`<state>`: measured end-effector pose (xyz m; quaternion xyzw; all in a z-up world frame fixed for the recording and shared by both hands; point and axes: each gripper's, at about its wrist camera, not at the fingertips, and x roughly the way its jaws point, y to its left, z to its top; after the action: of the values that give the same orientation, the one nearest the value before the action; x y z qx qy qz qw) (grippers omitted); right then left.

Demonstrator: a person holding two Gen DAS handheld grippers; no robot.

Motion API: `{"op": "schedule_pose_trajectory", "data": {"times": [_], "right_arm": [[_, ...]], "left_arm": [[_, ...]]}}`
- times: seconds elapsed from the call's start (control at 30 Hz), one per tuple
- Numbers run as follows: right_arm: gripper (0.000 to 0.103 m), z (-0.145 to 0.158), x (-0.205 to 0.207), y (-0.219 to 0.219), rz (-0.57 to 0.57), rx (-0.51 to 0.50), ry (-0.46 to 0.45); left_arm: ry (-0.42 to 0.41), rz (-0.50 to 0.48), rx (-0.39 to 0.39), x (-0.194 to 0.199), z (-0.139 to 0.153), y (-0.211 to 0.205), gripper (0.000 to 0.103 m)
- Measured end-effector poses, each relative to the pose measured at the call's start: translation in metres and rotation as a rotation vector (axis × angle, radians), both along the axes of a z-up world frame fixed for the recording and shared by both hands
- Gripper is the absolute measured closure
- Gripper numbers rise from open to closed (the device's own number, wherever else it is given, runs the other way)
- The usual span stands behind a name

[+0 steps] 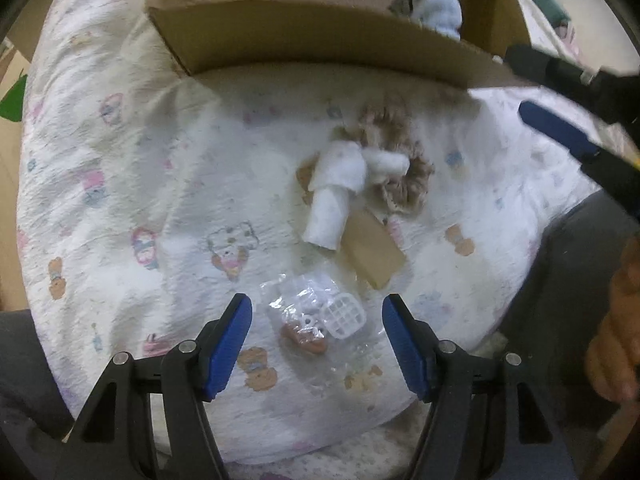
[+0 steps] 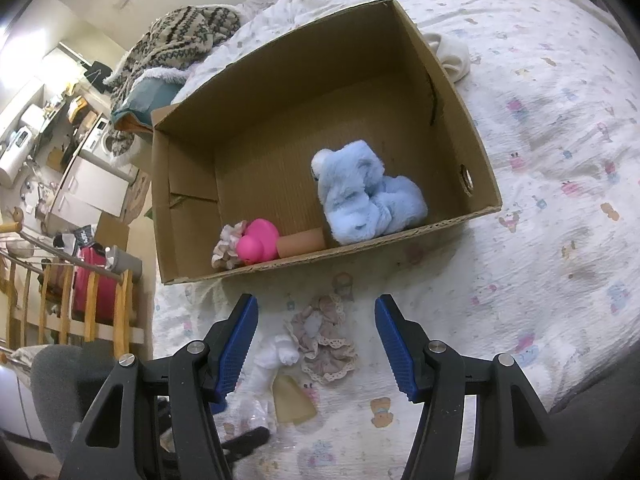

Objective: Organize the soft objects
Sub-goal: 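Lift both open tools out of the box toward the remaining items, then grasp the clear plastic bag with the left tool while the right tool grasps the beige lace cloth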

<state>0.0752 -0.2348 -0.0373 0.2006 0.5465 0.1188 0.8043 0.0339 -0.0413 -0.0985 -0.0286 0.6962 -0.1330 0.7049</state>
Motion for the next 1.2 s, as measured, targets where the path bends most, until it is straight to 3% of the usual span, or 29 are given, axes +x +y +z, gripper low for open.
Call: {"op": "schedule_pose_trajectory", "data": {"times": [0.17,0.33,0.47,0.67,0.9,1.07,1.2], "right_arm": [[0.039,-0.001,0.001,-0.002,-0.007,0.0,0.006],[0.039,-0.005,0.001,-0.003,0.0,0.009,0.024],[0.039,-0.026,0.004,0.003,0.037,0.002,0.123],[0.04,-0.055,0.004,0.02,0.105,-0.097,0.237],[0.059,-0.076,0.016,0.032,0.124,-0.079,0.285],[0.067,-0.082,0.022,0.045,0.176,-0.092,0.283],[0.09,-0.083,0.021,0.051,0.207,-0.095,0.283]], "left_arm": [[0.012,-0.043,0.04,-0.004,-0.011,-0.013,0.056],[-0.004,-0.057,0.05,-0.012,-0.005,-0.01,0.068],[-0.018,-0.029,0.065,-0.013,0.003,0.006,0.07],[-0.105,0.086,0.102,-0.006,0.022,0.031,0.071],[-0.204,0.186,0.114,0.001,0.046,0.045,0.071],[-0.198,0.217,0.104,0.017,0.045,0.065,0.072],[-0.198,0.223,0.106,0.022,0.044,0.065,0.072]]}}
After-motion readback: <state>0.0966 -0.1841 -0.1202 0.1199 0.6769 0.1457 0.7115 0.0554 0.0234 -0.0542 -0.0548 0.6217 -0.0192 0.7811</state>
